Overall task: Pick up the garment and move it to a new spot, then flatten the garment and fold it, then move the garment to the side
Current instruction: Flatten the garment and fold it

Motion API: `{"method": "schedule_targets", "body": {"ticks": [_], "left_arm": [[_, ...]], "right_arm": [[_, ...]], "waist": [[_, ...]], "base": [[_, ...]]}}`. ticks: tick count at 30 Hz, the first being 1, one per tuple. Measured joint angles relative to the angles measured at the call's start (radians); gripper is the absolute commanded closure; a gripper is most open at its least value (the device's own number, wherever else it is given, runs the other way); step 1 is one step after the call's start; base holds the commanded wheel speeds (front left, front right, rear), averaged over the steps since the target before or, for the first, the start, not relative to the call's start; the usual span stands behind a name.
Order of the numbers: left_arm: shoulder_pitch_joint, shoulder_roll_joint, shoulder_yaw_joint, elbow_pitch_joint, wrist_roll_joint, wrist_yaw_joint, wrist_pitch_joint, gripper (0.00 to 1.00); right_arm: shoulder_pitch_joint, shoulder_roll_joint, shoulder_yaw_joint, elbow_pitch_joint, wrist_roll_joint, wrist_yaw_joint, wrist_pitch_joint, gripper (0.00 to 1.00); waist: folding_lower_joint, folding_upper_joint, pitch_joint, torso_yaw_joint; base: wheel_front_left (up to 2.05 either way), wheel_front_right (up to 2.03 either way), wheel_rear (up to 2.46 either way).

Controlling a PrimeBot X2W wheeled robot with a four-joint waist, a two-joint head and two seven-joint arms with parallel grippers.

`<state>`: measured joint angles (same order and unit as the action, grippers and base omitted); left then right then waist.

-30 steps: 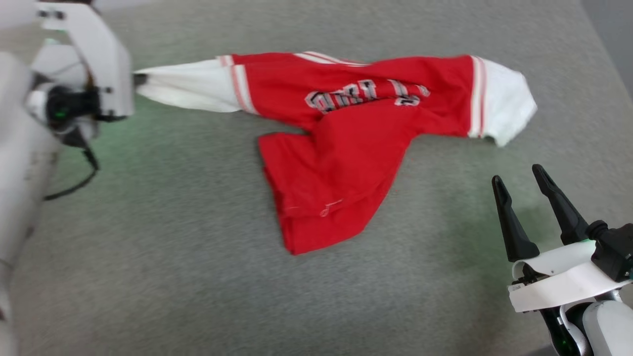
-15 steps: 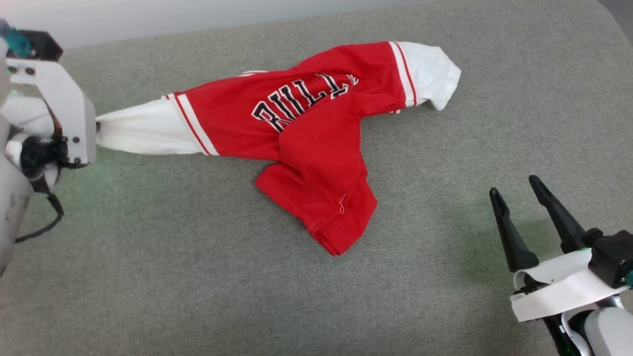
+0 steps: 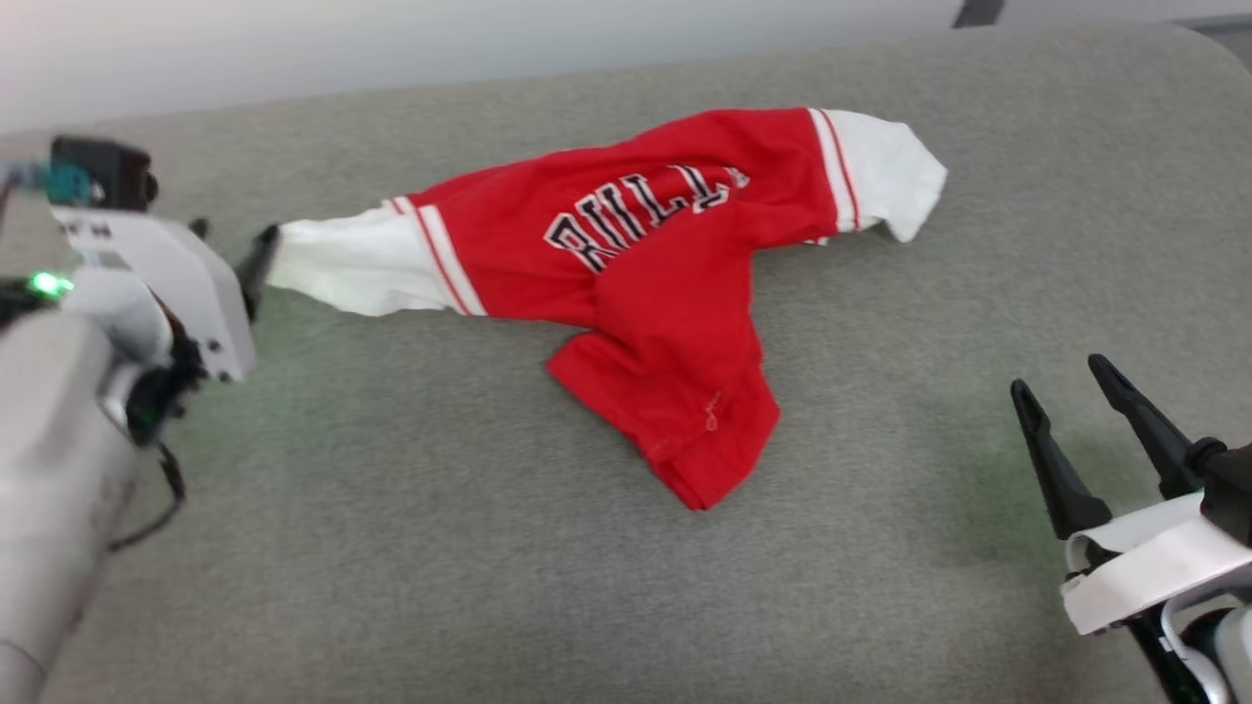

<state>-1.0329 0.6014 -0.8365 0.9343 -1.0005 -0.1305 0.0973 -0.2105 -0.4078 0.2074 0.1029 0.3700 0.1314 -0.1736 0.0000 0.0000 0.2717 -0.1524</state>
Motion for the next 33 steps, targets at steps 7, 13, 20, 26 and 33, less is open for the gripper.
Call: {"method": "schedule_targets", "body": {"ticks": [7,13,20,26,33], "left_arm": [[0.199,-0.046,0.014,-0.159,0.037,0.096,-0.309,0.00],[0.384,-0.075,0.073,-0.415,0.162,0.287,-0.357,0.00],[0.586,-0.129,0.258,-0.773,0.371,0.422,-0.361,0.00],[0.633,-0.192,0.322,-0.884,0.476,0.391,-0.361,0.00],[0.627,-0.254,0.360,-0.889,0.546,0.329,-0.361,0.00]], "right_arm": [[-0.057,-0.102,0.004,0.015,0.038,0.000,0.095,0.00],[-0.189,-0.211,0.016,0.046,0.090,0.000,0.215,0.00],[-0.451,-0.376,0.210,0.122,0.214,0.000,0.466,0.00],[-0.715,-0.494,0.383,0.211,0.319,0.000,0.593,0.00],[-0.942,-0.544,0.568,0.314,0.365,0.000,0.623,0.00]], "waist": [[0.0000,0.0000,-0.013,0.066],[0.0000,0.0000,-0.001,0.128],[0.0000,0.0000,0.064,0.183],[0.0000,0.0000,0.138,0.237],[0.0000,0.0000,0.232,0.303]], "base": [[0.00,0.00,0.00],[0.00,0.00,0.00],[0.00,0.00,0.00],[0.00,0.00,0.00],[0.00,0.00,0.00]]}}
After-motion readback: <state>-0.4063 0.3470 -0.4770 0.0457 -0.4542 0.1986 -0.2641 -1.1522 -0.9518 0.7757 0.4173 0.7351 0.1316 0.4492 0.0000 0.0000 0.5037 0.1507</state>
